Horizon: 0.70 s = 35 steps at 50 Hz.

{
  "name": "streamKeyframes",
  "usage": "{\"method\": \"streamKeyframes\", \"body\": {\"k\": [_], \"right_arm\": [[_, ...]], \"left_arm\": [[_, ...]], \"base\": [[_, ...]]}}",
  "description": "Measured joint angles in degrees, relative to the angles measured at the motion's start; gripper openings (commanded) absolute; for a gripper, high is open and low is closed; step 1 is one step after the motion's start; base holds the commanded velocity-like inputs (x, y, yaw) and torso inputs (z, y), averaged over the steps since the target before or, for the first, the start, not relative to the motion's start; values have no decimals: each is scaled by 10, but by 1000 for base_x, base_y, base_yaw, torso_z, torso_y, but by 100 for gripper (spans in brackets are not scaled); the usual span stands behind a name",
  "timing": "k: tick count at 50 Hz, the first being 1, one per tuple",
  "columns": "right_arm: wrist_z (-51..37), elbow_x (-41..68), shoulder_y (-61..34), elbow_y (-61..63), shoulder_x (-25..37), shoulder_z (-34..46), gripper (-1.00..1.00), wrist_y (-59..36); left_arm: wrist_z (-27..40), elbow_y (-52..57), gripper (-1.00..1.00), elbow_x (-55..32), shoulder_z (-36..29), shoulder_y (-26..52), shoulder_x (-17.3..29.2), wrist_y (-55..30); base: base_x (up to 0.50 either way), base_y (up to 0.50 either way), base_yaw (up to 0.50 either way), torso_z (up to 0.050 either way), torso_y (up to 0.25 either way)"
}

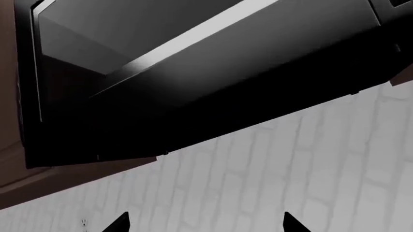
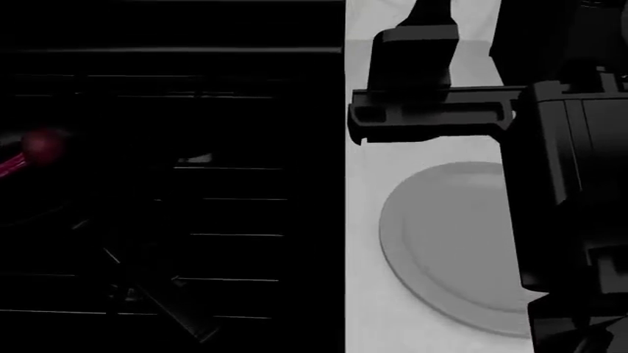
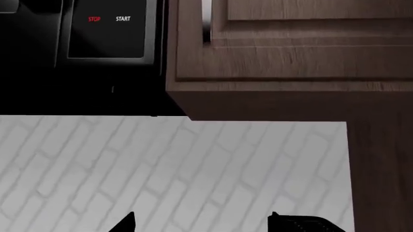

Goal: Pick the beet from the pan and place it on the plate.

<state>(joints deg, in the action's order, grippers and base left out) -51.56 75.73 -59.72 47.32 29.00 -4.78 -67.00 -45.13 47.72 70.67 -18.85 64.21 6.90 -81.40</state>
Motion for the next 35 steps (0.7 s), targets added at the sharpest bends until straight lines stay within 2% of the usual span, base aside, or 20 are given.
{"method": "streamKeyframes", "body": {"k": [15, 35], "right_arm": [[4, -6, 4, -1, 2, 8, 100, 7], [43, -52, 39, -7, 7, 20, 100, 35]], "left_arm": [[3, 1, 100, -5, 6, -4, 1, 5], [-3, -18, 100, -39, 25, 9, 13, 15]], "base": [[227, -13, 0, 0, 0], [0, 0, 0, 0, 0]]}}
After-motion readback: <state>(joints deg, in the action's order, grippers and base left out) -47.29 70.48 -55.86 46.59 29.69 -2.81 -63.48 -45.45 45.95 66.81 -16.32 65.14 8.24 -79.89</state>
